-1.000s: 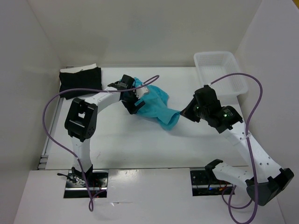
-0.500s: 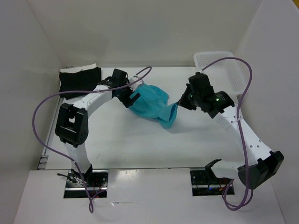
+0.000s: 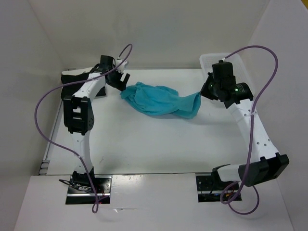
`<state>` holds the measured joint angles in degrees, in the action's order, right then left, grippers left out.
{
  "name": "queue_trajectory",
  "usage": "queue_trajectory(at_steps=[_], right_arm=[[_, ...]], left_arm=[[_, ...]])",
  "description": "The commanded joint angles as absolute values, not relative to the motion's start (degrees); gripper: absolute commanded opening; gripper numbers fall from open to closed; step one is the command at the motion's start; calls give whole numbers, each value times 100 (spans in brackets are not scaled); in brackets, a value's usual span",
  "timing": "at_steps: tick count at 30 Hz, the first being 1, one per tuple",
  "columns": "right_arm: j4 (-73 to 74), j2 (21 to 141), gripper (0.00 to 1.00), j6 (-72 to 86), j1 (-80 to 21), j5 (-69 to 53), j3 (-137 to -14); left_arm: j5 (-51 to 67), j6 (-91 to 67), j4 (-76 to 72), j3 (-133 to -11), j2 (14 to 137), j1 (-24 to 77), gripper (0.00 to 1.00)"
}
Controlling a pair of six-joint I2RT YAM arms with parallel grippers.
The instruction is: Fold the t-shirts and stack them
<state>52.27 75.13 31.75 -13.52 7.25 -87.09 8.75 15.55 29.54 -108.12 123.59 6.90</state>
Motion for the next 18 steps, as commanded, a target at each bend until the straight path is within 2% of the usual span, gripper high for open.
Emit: queue_trajectory(at_steps=[1,4,8,10,12,13,14,15,18], right_arm=[[5300,7734,0,2944,-1336,739,-8719],[5247,7805,0,2944,-1336,686,-8719],[5247,7857,0,2944,-1284,624,-8719],[5194,7910,0,2944,-1283,624,-8719],[5194,7910,0,2944,-1283,572,-8719],[5194,7910,0,2944,-1283,571,-8719],[5194,7858,0,2944,-1283,571,-8771],[5247,7857,0,2944,-1283,571,-8858],[5449,7726,0,2822,-1283,825,-9104]], left_arm=[[1791,1318,3436,-11214,12857,826,99],[2048,1371,3560,-11189,12990,826,99],[2355,1449,3358,-10610,12867,878,93],[2435,1521,3357,-10380,12806,993,80],[2312,1521,3357,-10380,12806,1045,57],[2312,1521,3357,-10380,12806,1046,28],[2312,1460,3444,-10484,12806,994,10],[2259,1459,3506,-10485,12614,941,1],[1970,1861,3629,-10538,11861,940,0]])
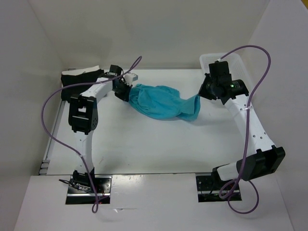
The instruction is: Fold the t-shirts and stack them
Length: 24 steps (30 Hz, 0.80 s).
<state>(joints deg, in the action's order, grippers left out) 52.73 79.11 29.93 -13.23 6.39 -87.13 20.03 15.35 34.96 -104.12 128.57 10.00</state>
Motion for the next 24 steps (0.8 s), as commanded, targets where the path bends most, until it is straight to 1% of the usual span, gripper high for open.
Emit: queue_trajectory(at_steps=[1,2,3,6,7,9,12,14,17,19,23,24], right_arm=[[5510,7726,0,2821,-1283,878,-9166],[5598,7647,0,2769,-1231,879,-9280],[5599,7568,0,2699,-1230,957,-9333],[5721,7357,0,2576,-1090,1019,-9475],[5722,7304,0,2506,-1029,1020,-9553],[5722,7225,0,2444,-976,1020,-9606],[5774,7172,0,2364,-976,967,-9711],[5774,7172,0,2312,-976,880,-9660],[5643,7356,0,2259,-976,748,-9598],[5477,7548,0,2198,-976,677,-9545],[5476,7962,0,2197,-976,677,-9922],[5476,8024,0,2136,-976,677,-10019]], left_arm=[[1682,2281,3752,-10538,11613,940,0],[1548,2511,3814,-10538,11349,940,0],[1442,2757,3884,-10538,10833,940,0],[1230,3628,4410,-10704,10058,888,0],[1178,3882,4960,-11044,9985,827,0],[1291,4112,5769,-11319,9836,765,0],[1555,4280,6283,-11469,9634,712,0],[1766,4280,6425,-11531,9633,590,0],[1706,4053,5829,-11189,9755,536,0],[1486,3710,5556,-11267,10263,475,0],[1730,2954,5695,-12670,11405,282,0],[1784,2866,5852,-13457,11565,229,0]])
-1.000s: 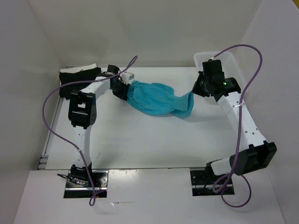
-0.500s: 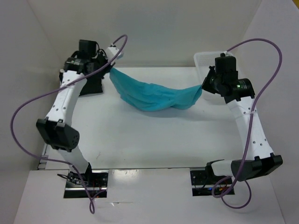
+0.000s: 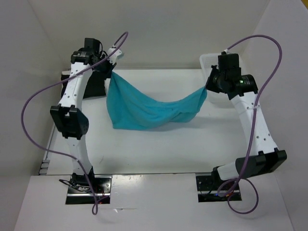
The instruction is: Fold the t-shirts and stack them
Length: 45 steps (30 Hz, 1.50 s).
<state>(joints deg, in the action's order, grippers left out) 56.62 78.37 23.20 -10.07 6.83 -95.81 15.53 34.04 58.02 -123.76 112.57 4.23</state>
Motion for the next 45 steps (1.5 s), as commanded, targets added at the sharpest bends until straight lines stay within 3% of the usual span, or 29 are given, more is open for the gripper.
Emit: queue_trajectory(at_steps=[1,3,4,6,10,13,14,16,18,26,30,31,34,35,36,38,45], right_arm=[[5476,8094,0,2136,-976,677,-10263],[5615,8287,0,2065,-976,677,-10580],[5668,8340,0,2013,-976,677,-10895],[5730,8454,0,2013,-976,677,-11074],[5678,8507,0,1960,-976,344,-10891],[5502,8508,0,2030,-976,72,-10566],[5389,8508,0,2082,-976,1,-10477],[5335,8455,0,2136,-976,-122,-10336],[5335,8455,0,2188,-976,-123,-10257],[5396,8332,0,2312,-1335,-316,-10571],[5642,8446,0,2312,-1853,-124,-11388],[5834,8533,0,2312,-1994,-19,-11678],[6858,9346,0,2312,-2425,237,-14028],[7143,9665,0,2259,-2556,316,-16063],[7050,9729,0,2372,-3297,978,-16528],[6603,9729,0,1961,-3681,1046,-17109],[6653,10423,0,1898,-3823,713,-16963]], left_arm=[[1784,2709,5949,-13935,11740,142,0],[1784,2585,6447,-15154,12425,54,0],[1784,2532,6677,-16736,12706,-26,0],[1784,2531,6986,-17829,13297,-26,0],[2465,2672,7040,-17404,13368,105,5],[2672,2672,7040,-17068,13927,105,44],[2515,2672,7110,-17147,14122,105,69],[2069,2445,7110,-17453,14631,105,83],[1855,2391,7110,-17604,14809,105,92],[2706,2680,7462,-17211,14213,53,100],[2848,3373,7270,-14929,13354,395,100],[2909,3375,6764,-13741,13107,448,100],[2971,3305,5010,-11775,11737,553,100],[3058,3235,4670,-10942,11420,554,100],[3146,3173,4267,-10716,10912,554,100],[3593,2849,4166,-10530,10583,431,100],[4869,2812,4640,-10433,9993,492,100]])
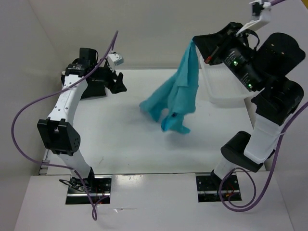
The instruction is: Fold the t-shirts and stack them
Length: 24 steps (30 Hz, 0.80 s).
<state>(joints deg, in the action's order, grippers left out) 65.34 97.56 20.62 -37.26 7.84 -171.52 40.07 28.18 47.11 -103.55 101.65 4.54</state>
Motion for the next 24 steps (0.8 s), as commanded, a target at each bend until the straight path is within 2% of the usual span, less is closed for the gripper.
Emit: queue_trajectory(at_steps=[1,6,10,15,17,24], right_arm=[[6653,10493,0,1898,-3823,651,-17015],[6706,10758,0,1959,-3823,1001,-17078],[7039,10863,0,2285,-3104,1397,-16524],[7181,10750,0,2416,-2487,1644,-15708],[7181,10574,0,2417,-2417,1775,-15461],[7024,9862,0,2417,-2364,2118,-13915]], left_arm=[[4869,2900,4641,-10302,9993,553,100],[5351,3242,5009,-9704,9940,676,100],[5231,4235,5484,-8879,9940,1317,100],[3685,3817,4010,-7481,10107,2574,100],[3630,3561,3362,-7139,10212,2811,100],[2903,2761,1813,-7215,10660,4200,100]])
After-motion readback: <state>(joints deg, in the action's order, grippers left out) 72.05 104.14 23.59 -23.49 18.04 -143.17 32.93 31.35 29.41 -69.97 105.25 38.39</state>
